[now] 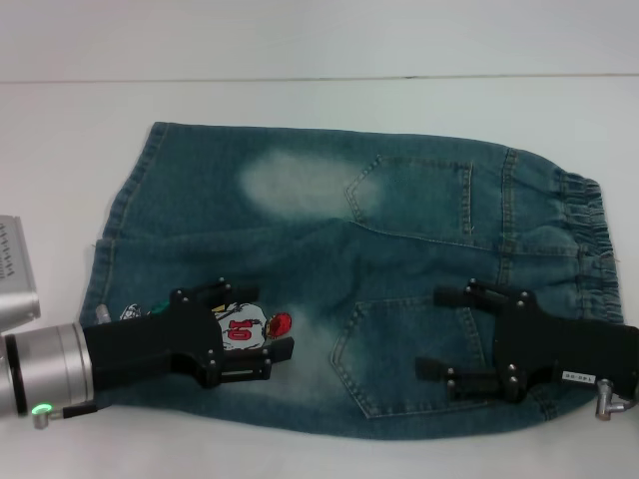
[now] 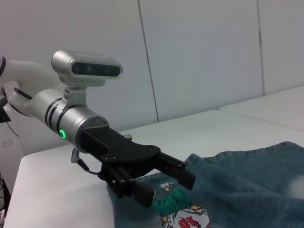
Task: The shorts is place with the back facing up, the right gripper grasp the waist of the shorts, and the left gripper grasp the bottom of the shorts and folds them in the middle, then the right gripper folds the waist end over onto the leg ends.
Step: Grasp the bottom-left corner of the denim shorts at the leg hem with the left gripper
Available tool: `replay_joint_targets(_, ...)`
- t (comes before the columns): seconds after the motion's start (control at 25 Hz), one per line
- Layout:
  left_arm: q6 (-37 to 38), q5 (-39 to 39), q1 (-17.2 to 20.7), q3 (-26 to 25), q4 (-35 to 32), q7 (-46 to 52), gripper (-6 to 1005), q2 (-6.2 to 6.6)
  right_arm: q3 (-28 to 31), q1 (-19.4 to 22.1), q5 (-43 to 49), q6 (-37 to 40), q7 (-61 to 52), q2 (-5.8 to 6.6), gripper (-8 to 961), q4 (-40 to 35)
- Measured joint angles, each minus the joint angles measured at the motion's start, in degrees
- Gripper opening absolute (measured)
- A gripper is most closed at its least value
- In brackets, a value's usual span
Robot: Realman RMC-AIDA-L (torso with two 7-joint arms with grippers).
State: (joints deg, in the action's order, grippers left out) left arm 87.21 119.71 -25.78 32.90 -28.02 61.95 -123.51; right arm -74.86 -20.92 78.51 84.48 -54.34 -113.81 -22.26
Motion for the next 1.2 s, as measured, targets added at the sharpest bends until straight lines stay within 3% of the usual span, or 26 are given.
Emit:
replay_joint_targets(0.44,0.37,0.01,0.46,-0.76,-1.07,1.13,903,-0.11,0.1,0.1,0.32,-0.11,-0.36,-0.5,954,-0.64)
replay_joint_targets(0.52,1.19,0.0,1.47,-1.58,-3.26,5.03,903,0.05,0.6,0.44,0.33,-0.1,-0.38,-0.53,954,-0.65)
replay_joint_targets(0.84,11.54,1.11,10.28,-6.45,-24.2,32.16,903,0.18,5.07,3.09,0.34,0.29,0.63,-0.73,953,-0.68)
replay_joint_targets(1.0,16.61,4.93,10.9,-11.67,-27.99,41.54,902,0.89,5.95,3.62,0.33,0.37,0.88,-0.91,953,-0.68)
replay_joint_targets(1.2,17.43,11.72,9.83,-15.79,-28.82,50.33,902,2.18,6.01,3.71,0.33,0.19,0.91,-0.9,953,-0.68)
